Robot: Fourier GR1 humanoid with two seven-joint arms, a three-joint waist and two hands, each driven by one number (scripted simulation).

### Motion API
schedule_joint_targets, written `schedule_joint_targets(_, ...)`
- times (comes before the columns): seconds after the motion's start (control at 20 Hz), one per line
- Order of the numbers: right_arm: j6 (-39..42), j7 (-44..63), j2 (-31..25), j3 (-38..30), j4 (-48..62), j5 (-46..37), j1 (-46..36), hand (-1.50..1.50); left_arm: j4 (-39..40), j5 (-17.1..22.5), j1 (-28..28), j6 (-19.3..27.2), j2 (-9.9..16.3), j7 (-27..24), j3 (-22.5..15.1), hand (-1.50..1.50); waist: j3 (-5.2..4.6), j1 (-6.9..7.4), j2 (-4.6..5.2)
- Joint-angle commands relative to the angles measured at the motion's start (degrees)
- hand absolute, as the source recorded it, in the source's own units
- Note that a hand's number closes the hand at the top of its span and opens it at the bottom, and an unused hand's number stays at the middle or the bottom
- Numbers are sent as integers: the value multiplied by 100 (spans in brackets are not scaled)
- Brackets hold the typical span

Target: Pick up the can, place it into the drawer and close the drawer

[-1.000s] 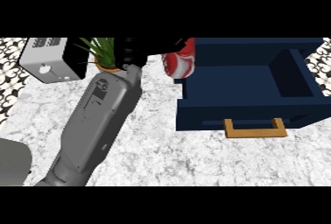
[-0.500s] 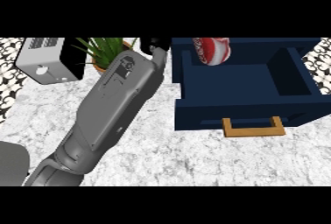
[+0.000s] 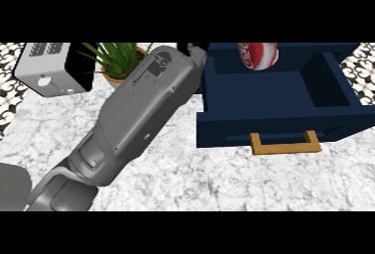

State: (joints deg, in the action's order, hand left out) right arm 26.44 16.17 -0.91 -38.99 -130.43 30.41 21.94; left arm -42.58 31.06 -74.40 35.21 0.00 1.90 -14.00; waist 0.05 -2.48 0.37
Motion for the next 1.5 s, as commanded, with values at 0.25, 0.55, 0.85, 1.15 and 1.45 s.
schedule_joint_targets(0.25, -28, 128, 20, 178, -82, -65, -87, -150, 805, 866, -508, 176, 0, -276, -731, 150, 3, -90, 17)
schedule_joint_targets(0.55, -169, 295, -229, 69, -106, 60, -291, -150, 1151, 1411, -561, 345, 0, -556, -1132, 150, 5, -184, 44)
schedule_joint_targets(0.85, -99, 210, -156, 41, -88, 89, -271, -150, 1305, 1616, -448, 491, 0, -774, -1728, 150, 7, -224, 49)
schedule_joint_targets(1.15, -132, 313, -111, 151, -136, 37, -324, -150, 1537, 1919, -507, 887, 0, -843, -1918, -150, 6, -236, 61)
schedule_joint_targets(1.45, -69, 164, 85, 234, -383, 51, 18, -150, 1653, 2158, -462, 1018, 0, -1035, -2065, -150, 5, -258, 54)
